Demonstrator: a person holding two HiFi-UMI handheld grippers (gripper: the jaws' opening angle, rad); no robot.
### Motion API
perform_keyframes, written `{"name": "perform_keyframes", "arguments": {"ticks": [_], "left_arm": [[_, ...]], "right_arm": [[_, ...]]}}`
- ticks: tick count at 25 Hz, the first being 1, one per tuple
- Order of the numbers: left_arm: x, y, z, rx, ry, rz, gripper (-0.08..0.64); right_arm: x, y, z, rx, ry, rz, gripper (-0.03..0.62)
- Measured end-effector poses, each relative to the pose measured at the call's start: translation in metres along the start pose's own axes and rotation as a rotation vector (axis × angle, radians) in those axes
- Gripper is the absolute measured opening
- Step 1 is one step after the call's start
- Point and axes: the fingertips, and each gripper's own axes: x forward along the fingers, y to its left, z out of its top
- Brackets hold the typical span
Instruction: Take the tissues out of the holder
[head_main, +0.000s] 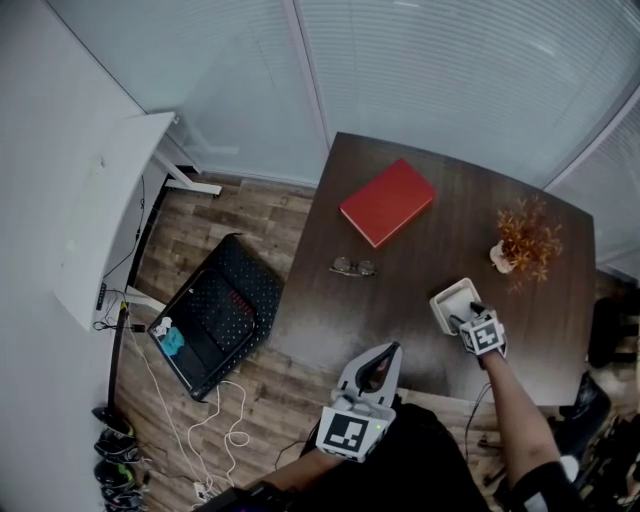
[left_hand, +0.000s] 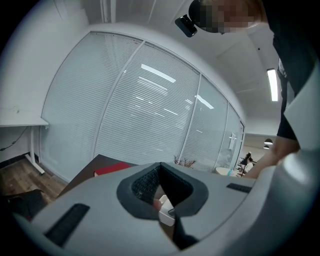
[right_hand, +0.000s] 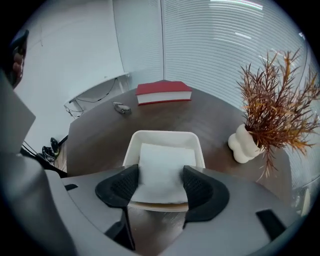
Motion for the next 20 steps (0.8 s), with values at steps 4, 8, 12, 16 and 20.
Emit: {"name": "perform_keyframes", "arguments": {"ticks": [4,8,12,16,20], "left_arm": [[-0.005,-0.001,0.000,-0.004,-0.006,-0.002,-0.005],[-0.008,-0.004,-0.001,-0.001,-0.010,-0.005,-0.005],[-0.012,-0.003,0.000,-0.006,-0.018,0.000,-0.005],[-0.017,-0.004,0.000,-0.004,-0.021,-0.001,-0.005],[-0.019,-0.007,0.002,-0.005,-0.029,-0.005,-0.005]], "right_arm": [[-0.002,0.006,0.001,-0.027,-0.032,-0.006,0.238],[-0.006,0.006,0.002,-0.039,-0.051,-0.020,0.219],[-0.012,0.005,0.007,-0.066,-0.062,-0.047,0.199],[-0.021,0.007,0.017,-0.098,-0.095,-0.064,0.193],[-0.028,0.010,0.017,-0.094,-0.096,-0.063,0.191]]}}
